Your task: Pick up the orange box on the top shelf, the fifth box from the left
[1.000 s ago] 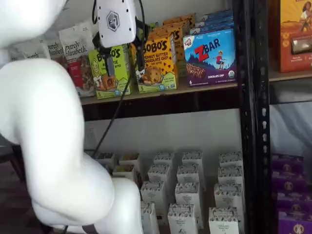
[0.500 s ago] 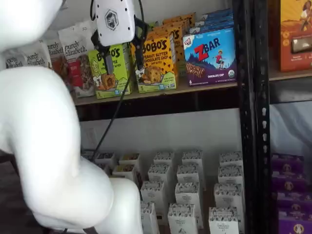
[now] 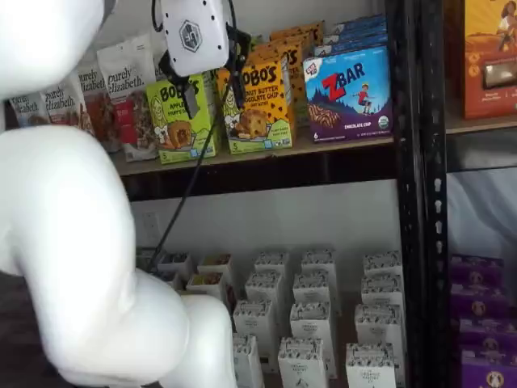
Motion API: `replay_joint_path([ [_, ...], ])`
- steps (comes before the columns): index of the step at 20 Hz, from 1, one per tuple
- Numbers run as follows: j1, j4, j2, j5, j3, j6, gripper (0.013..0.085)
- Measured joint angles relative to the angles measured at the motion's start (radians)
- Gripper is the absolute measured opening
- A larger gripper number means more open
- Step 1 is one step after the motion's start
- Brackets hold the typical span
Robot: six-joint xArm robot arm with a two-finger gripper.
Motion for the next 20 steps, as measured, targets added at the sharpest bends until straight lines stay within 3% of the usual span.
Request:
replay_joint_path([
  [9, 0.0, 0.012, 0.03, -0.198, 0.042, 0.006, 0.085],
  [13, 0.023, -0.011, 0.054, -0.319, 0.058, 0.031, 0.085],
  [20, 0.028, -0.034, 0.089, -0.42, 0.055, 0.042, 0.085],
])
